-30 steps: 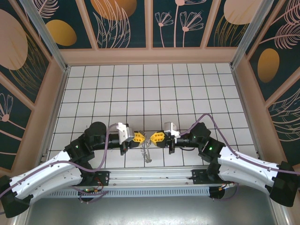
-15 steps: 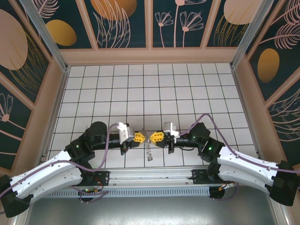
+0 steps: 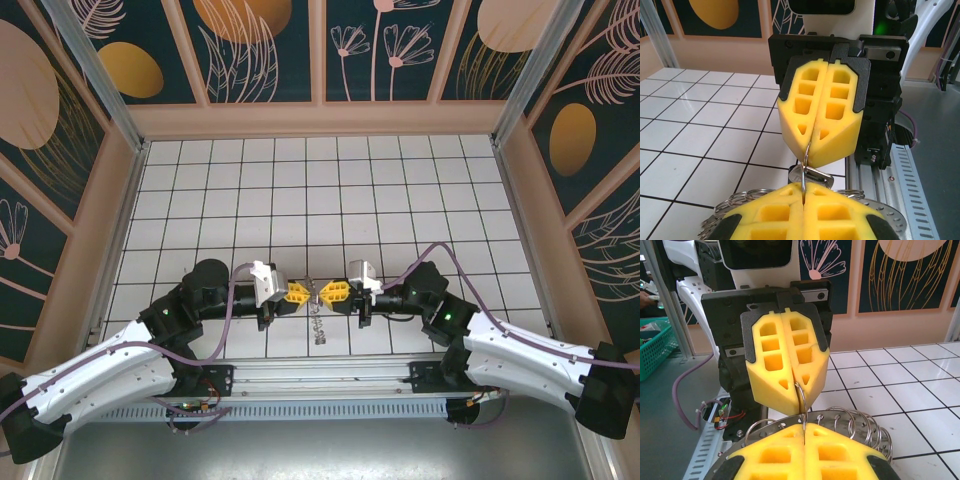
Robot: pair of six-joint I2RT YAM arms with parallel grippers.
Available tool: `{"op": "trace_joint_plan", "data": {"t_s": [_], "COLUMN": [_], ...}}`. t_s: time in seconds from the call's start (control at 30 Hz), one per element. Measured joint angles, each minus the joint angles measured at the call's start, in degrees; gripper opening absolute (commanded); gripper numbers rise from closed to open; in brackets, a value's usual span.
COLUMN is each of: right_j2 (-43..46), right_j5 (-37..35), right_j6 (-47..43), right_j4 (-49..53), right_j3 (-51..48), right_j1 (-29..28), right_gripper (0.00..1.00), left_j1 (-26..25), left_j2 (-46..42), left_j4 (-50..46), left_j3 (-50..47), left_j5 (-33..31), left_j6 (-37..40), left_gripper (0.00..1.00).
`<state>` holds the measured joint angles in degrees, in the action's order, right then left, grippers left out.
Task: Put the keys on the keyring
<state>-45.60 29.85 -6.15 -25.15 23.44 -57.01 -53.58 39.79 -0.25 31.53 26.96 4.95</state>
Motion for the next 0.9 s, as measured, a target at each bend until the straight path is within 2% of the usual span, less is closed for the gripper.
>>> {"op": "trace_joint_plan", "data": {"t_s": [0.47,0.9], "right_j2": [-2.25,-0.17], "right_j5": [0.02,-0.98], "right_j6": [-1.07,-1.05], "right_j4": [-0.46,-0.79], "right_j3": [0.52,0.70], "right_j1": [-0.37,-0.48], "right_gripper": [0.00,0.00], "left_j1": [0.00,0.00], "left_j2": [0.13,-0.70], "left_j4": [0.02,0.02], "left_j3": [0.00,0.00], "left_j5": [-0.37,-0.42], "left_j6": [0.00,0.00], "left_gripper": [0.00,0.00]}}
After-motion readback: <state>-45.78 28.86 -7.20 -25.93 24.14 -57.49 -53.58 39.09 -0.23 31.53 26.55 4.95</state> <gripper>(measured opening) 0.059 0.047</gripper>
